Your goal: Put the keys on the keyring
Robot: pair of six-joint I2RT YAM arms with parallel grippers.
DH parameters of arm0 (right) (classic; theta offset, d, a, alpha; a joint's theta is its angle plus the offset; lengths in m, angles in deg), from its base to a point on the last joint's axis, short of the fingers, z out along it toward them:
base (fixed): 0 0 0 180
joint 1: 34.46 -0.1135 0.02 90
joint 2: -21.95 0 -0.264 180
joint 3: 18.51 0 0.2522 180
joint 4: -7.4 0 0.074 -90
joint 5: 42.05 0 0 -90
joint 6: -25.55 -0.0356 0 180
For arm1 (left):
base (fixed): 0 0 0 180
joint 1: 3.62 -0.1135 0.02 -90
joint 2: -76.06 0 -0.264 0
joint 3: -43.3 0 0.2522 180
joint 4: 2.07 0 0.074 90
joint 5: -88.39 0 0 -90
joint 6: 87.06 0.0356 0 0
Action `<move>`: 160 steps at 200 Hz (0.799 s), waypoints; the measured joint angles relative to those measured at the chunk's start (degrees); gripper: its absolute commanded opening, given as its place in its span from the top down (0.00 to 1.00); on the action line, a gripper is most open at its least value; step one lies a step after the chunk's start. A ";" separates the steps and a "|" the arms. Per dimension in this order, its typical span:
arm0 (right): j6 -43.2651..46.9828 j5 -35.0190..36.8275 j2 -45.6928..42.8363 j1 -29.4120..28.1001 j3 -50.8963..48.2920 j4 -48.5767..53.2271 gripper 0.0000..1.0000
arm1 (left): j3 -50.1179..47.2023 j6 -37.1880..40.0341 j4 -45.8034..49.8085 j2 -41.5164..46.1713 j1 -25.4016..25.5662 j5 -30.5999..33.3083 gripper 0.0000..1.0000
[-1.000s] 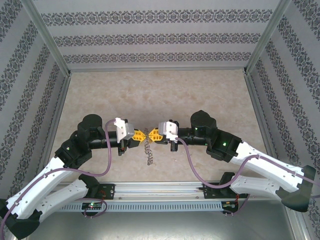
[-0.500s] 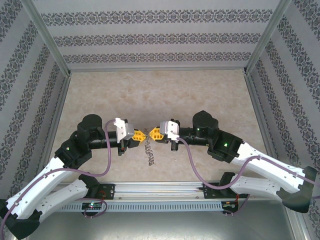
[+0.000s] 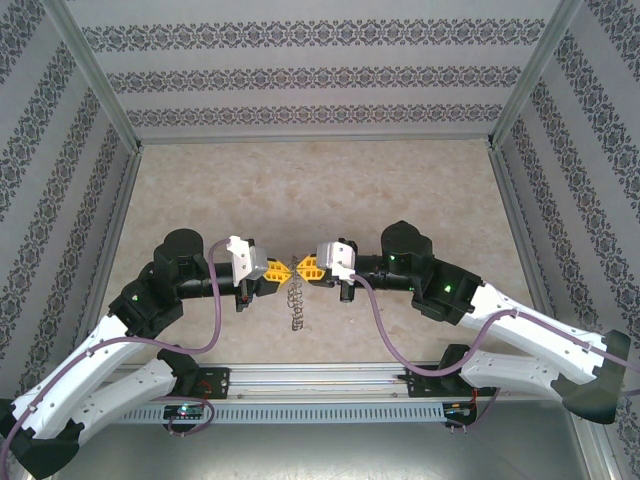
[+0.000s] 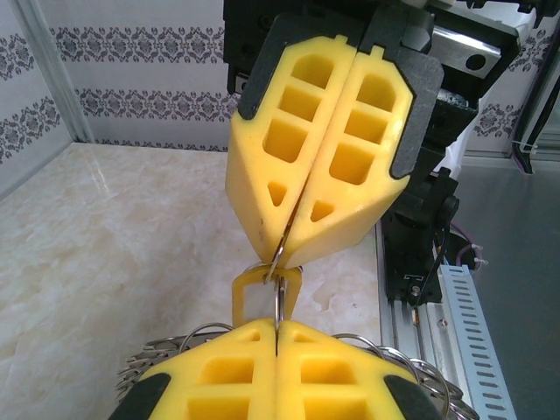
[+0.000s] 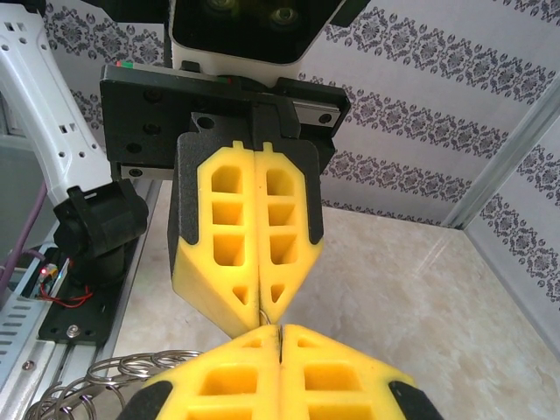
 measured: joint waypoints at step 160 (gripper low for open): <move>-0.15 -0.87 0.24 0.04 0.00 0.44 1.00 | 0.00 0.04 0.07 0.35 0.00 0.02 1.00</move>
